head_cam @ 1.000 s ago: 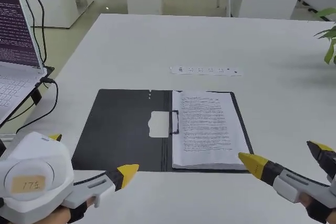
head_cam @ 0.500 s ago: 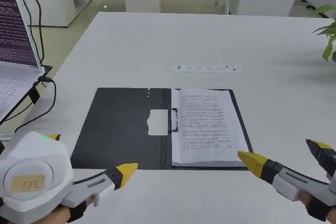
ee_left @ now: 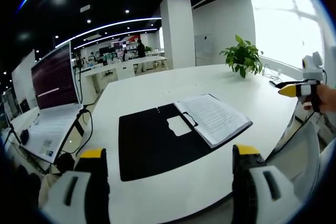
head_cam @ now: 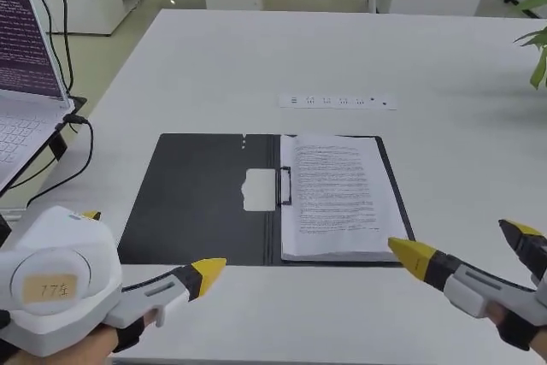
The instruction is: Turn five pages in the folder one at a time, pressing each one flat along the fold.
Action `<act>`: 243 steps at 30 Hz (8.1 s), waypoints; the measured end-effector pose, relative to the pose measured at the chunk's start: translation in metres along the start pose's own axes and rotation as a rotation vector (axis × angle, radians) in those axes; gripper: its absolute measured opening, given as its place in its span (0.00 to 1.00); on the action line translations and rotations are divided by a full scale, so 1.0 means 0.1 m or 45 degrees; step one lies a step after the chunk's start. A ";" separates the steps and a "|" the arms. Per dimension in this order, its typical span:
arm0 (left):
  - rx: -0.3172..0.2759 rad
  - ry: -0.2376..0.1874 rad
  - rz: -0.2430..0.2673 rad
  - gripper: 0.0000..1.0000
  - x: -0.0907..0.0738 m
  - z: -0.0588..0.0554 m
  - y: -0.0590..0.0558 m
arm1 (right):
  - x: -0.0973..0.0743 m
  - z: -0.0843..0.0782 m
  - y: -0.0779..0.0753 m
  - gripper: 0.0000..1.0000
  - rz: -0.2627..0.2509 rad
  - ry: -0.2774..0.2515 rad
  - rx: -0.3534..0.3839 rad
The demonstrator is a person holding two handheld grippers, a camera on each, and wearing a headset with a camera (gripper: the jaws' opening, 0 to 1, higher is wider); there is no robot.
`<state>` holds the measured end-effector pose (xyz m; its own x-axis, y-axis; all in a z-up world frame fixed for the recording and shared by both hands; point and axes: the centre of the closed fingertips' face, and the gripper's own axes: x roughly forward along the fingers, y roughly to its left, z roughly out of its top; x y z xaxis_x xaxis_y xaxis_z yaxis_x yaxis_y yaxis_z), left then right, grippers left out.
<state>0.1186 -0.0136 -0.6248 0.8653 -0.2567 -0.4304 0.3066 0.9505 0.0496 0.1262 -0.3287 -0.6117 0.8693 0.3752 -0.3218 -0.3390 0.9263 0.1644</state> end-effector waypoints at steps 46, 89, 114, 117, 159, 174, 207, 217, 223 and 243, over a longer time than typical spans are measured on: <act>0.148 0.003 -0.231 0.94 0.59 0.20 -0.54 | -0.21 -0.12 0.09 1.00 -0.037 -0.032 0.054; 0.290 0.084 -0.533 0.77 1.87 0.07 -1.62 | -0.34 -0.16 -0.05 0.99 -0.178 -0.070 0.106; 0.178 0.185 -0.539 0.72 2.30 -0.20 -2.12 | -0.32 -0.26 -0.05 0.98 -0.199 -0.054 0.138; 0.165 0.194 -0.538 0.72 2.32 -0.23 -2.16 | -0.31 -0.26 -0.04 0.98 -0.199 -0.053 0.138; 0.251 0.090 -0.529 0.12 2.48 -0.44 -2.15 | 0.25 -0.22 -0.13 0.93 -0.126 0.023 0.146; 0.203 0.068 -0.535 0.05 2.48 -0.43 -2.15 | 0.78 -0.56 -0.33 0.70 -0.161 0.131 0.417; 0.152 0.067 -0.517 0.04 2.47 -0.43 -2.15 | 1.10 -1.24 -0.69 0.00 -0.312 0.321 0.519; 0.125 0.087 -0.515 0.03 2.46 -0.43 -2.14 | 1.09 -1.18 -0.67 0.00 -0.324 0.276 0.567; 0.071 0.103 -0.512 0.03 2.46 -0.43 -2.14 | 1.12 -1.04 -0.60 0.00 -0.290 0.225 0.572; 0.012 0.180 -0.454 0.17 1.77 -0.54 -1.34 | 1.12 -0.51 -0.16 0.00 -0.136 0.069 0.553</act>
<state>0.2093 -0.1766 -0.7562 0.6407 -0.5438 -0.5419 0.5828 0.8040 -0.1177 0.2109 -0.2992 -0.6980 0.8672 0.2900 -0.4048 -0.0555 0.8642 0.5001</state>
